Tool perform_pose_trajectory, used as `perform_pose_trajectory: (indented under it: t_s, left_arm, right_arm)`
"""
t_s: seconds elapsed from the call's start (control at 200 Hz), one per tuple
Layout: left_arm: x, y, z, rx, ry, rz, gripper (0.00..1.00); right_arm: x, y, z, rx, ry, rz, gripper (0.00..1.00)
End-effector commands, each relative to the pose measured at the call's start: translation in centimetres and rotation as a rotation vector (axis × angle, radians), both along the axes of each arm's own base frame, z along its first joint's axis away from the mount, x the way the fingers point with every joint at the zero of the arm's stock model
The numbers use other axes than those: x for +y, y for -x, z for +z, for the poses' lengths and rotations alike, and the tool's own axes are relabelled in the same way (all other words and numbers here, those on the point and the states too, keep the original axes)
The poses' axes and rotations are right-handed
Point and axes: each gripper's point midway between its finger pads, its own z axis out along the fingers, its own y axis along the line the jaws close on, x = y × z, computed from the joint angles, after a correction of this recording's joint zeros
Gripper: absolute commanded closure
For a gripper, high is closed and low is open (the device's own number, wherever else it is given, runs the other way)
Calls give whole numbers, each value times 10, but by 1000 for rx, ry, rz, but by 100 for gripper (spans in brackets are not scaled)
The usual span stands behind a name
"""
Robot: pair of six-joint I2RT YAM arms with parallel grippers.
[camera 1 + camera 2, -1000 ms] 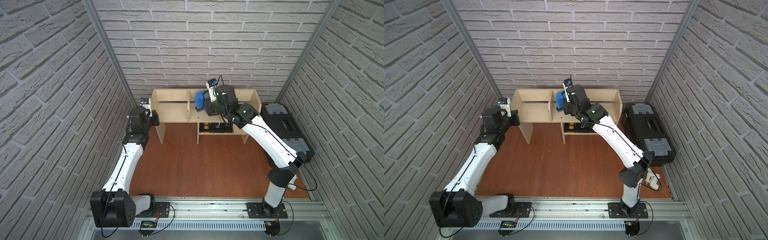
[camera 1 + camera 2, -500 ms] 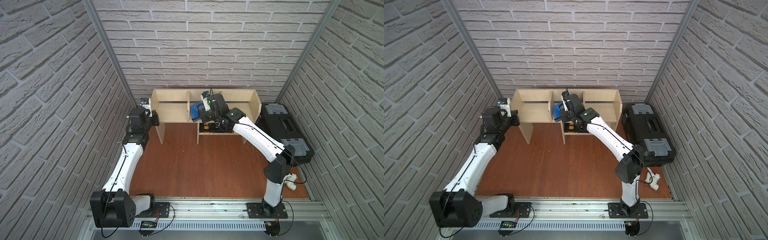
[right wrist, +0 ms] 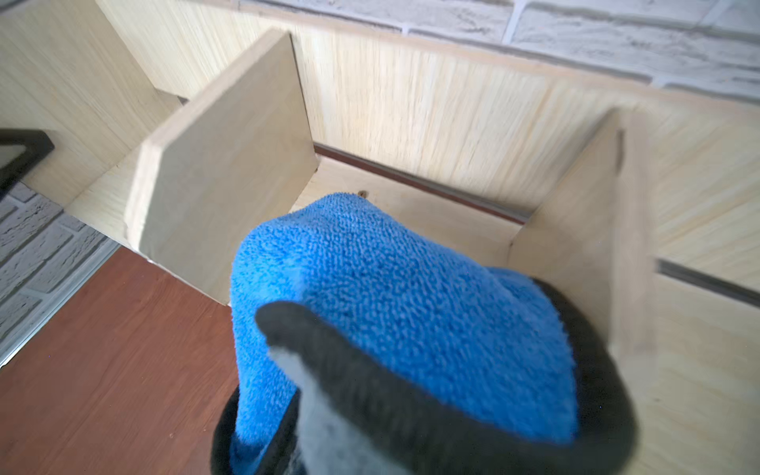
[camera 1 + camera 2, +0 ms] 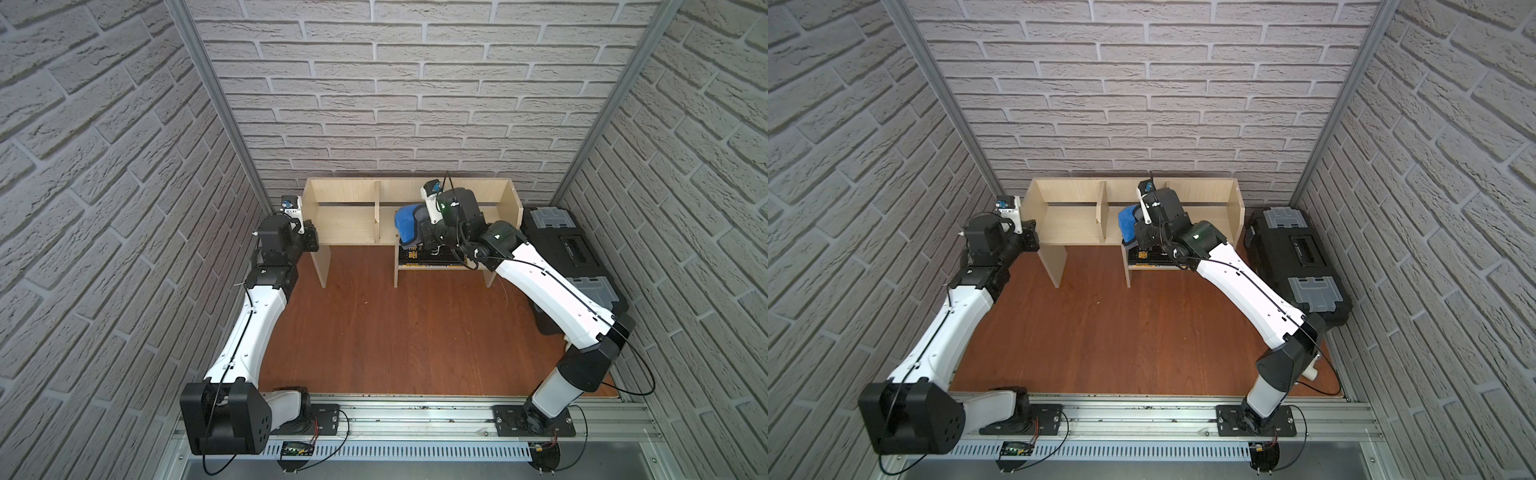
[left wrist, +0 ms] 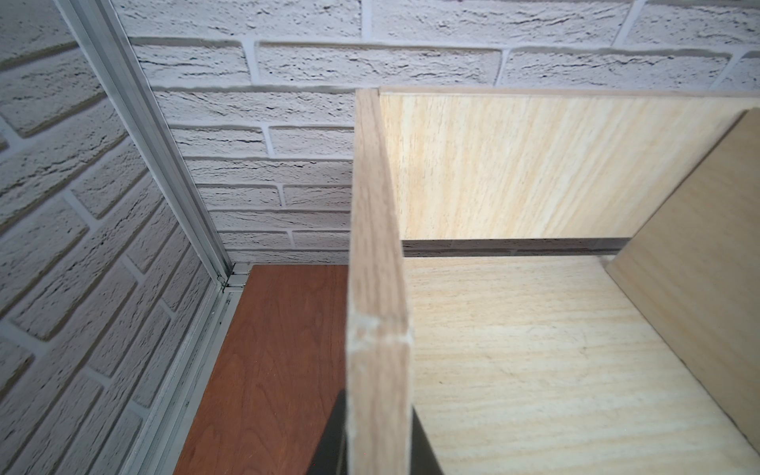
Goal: Wipe the bookshelf clean with a cloth
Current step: Wipe the dust from the shelf, then place the cleaning item at the center of the board.
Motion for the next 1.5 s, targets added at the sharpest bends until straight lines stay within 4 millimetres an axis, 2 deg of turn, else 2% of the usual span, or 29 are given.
perform_pose_trajectory:
  t_s: [0.0,0.11,0.22,0.4,0.54,0.665,0.845,1.03,1.165,1.28,1.425,1.495]
  left_arm:
    - [-36,6,-7,32,55,-164,100]
    - [-37,5,-8,36,63,-166,100]
    - [-35,6,-6,30,62,-161,100]
    - [-35,8,-5,28,59,-159,100]
    - [-35,7,-6,29,58,-159,100]
    - [-35,7,-5,29,60,-160,100]
    - [-35,7,-6,30,59,-157,100]
    - [-35,5,-9,40,59,-155,100]
    - [-34,5,-11,44,54,-147,100]
    - [-35,7,-9,41,53,-146,100]
    - [-35,9,5,11,86,-135,100]
    - [-31,13,17,-18,90,-107,100]
  right_arm:
    - [-10,4,64,-146,-36,-25,97]
    - [-27,1,104,-241,-18,-82,97]
    - [-43,-16,116,-252,1,-132,97]
    - [-52,-48,88,-179,-1,-162,97]
    - [-54,-50,59,-118,27,-172,98]
    - [-62,-29,54,-120,-13,-175,97]
    - [-70,11,28,-82,-8,-164,97]
    - [-80,43,24,-71,-37,-151,97]
    - [-73,66,23,-53,-62,-94,98]
    - [-57,94,13,-49,-79,3,97]
    - [-36,148,22,-97,-91,176,97]
    - [-27,170,13,-82,-134,255,97]
